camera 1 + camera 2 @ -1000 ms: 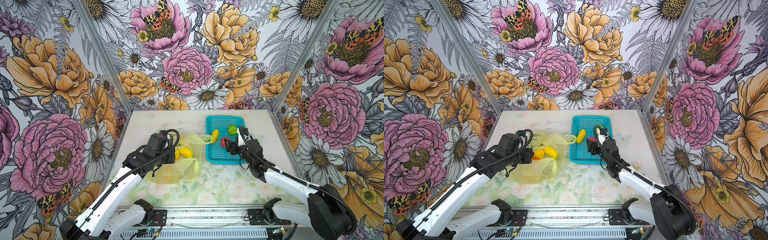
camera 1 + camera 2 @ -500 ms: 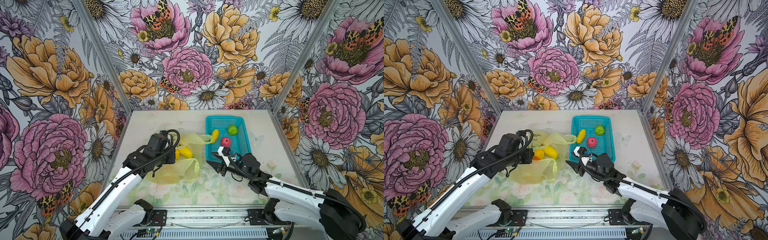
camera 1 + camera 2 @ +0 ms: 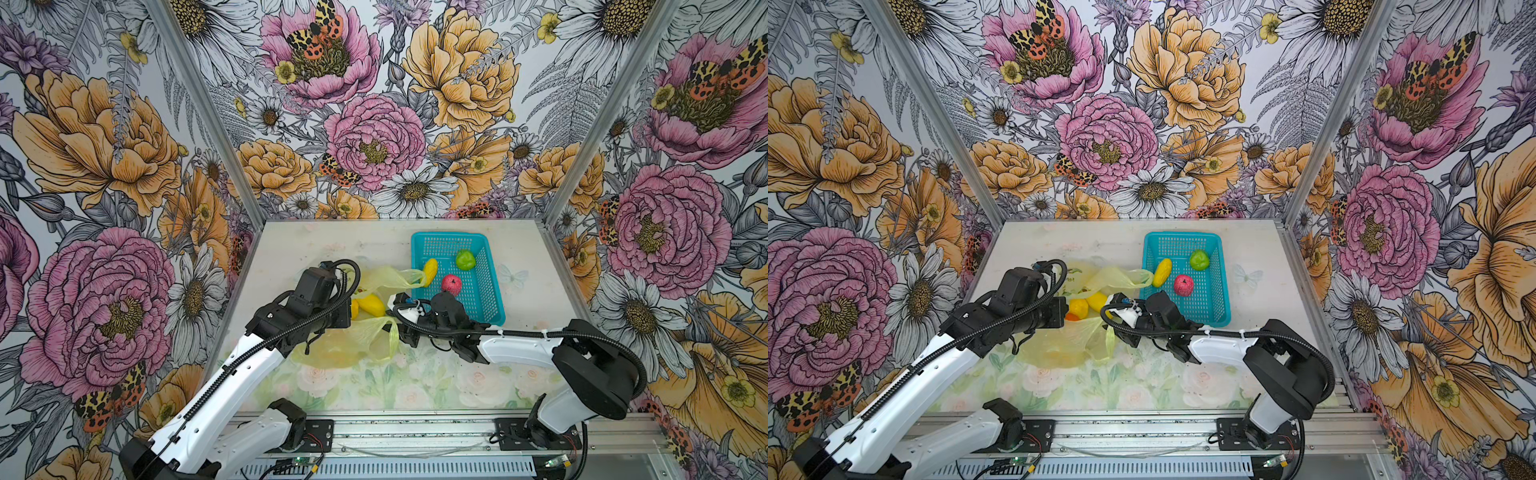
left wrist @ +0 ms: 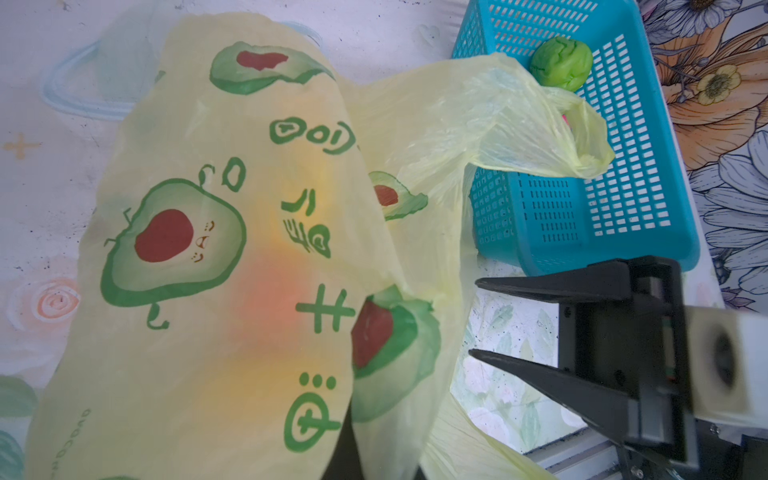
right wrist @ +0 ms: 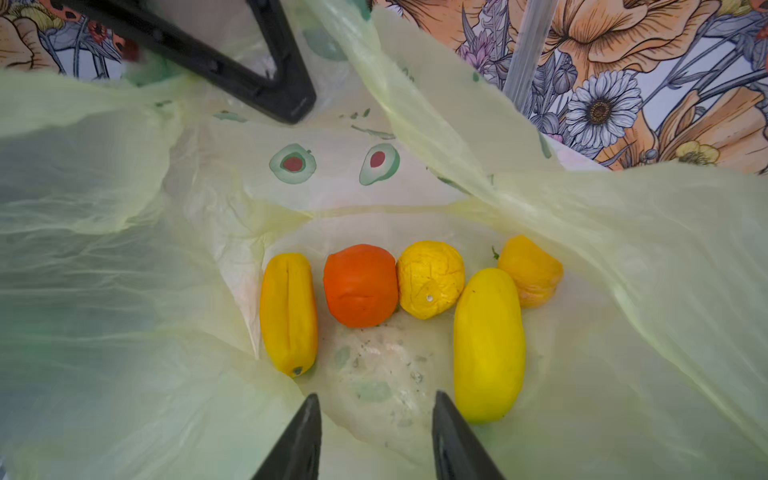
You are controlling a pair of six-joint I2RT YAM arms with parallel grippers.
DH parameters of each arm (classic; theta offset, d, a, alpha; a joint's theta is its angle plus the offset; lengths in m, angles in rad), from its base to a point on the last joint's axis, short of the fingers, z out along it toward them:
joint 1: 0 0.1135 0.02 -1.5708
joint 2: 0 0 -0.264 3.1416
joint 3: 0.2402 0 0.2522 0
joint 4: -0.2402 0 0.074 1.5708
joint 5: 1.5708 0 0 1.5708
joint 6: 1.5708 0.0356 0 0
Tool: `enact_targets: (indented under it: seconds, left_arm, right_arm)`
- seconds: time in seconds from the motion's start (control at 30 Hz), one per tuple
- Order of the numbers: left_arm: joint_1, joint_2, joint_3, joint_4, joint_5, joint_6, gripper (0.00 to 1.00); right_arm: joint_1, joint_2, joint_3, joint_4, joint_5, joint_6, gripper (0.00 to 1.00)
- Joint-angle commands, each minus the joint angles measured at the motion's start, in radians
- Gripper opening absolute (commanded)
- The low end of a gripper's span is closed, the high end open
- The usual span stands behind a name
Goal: Untie the knot of the plastic bag and take out the fruit
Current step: 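Move the right gripper back over the bag mouth, then lower the right gripper into the bag toward the yellow ridged fruit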
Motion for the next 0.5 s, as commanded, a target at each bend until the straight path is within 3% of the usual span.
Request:
enact_targets:
  seconds: [0.0,0.23,0.37,0.47]
  left_arm:
    - [-0.009,-0.014,0.017,-0.006,-0.018,-0.007,0.00]
    - [-0.015,-0.019,0.017,-0.004,-0.021,-0.009,0.00]
    - [-0.017,-0.019,0.017,-0.004,-0.019,-0.009,0.00]
    - [-0.017,-0.019,0.017,-0.005,-0.019,-0.008,0.00]
  right_arm:
    - [0.043,0.070,0.063,-0.024,-0.026,-0.037,0.50]
    - [0.089,0.233,0.194,-0.100,-0.075,-0.067,0.62]
    - [0.106,0.286,0.238,-0.112,-0.078,-0.067,0.61]
    - [0.118,0.324,0.270,-0.131,-0.069,-0.068,0.55]
